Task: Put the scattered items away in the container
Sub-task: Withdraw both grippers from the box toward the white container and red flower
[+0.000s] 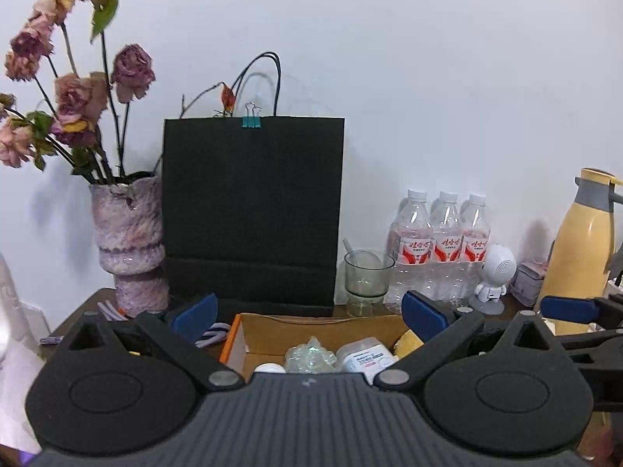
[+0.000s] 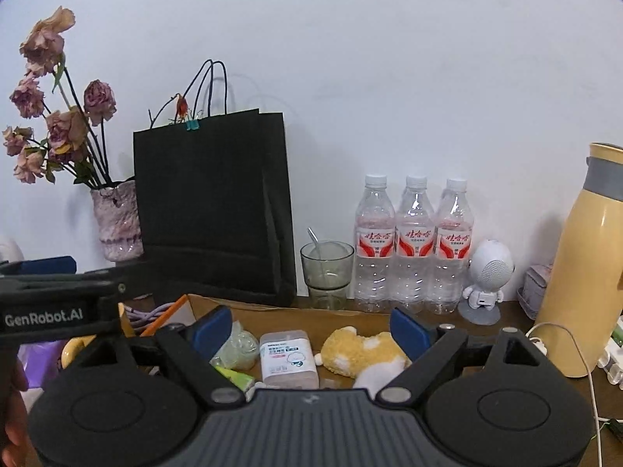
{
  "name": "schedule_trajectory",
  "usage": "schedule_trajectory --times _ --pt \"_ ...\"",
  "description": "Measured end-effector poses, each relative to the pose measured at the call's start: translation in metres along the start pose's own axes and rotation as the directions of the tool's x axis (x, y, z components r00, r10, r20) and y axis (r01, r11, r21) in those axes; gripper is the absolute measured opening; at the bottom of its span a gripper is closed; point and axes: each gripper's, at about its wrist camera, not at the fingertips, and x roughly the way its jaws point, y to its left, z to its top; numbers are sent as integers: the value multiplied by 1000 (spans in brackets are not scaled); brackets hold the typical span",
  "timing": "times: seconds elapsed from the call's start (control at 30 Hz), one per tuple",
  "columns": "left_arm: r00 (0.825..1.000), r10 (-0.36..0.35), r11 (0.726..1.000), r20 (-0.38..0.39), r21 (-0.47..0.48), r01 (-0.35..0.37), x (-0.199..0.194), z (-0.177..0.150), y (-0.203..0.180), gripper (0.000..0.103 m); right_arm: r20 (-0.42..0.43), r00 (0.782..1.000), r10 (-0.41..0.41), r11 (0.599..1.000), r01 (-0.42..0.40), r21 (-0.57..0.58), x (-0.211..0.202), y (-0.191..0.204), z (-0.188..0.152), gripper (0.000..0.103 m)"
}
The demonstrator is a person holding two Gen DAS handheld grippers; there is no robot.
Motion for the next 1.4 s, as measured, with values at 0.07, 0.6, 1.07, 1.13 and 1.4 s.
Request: schedule_trajectory --times 0.07,0.6,1.07,1.13,1.4 --pt "1000 12 1000 19 11 -12 -18 -9 1 103 7 1000 -7 1000 7 -4 -14 3 -8 88" --pt "988 -128 991 -85 23 130 -204 -181 47 103 -17 997 70 995 -68 79 -205 -13 -173 95" --pt "940 -253 963 -229 33 267 -104 -170 -16 103 -173 984 36 999 -31 32 -52 -40 -136 77" --pt "937 -264 958 -227 52 283 -98 -170 -24 103 -196 980 39 999 -38 9 -32 -39 -135 64" --pt "897 -343 911 -278 133 390 -52 -164 -67 88 -276 958 79 997 -82 2 2 -49 -141 46"
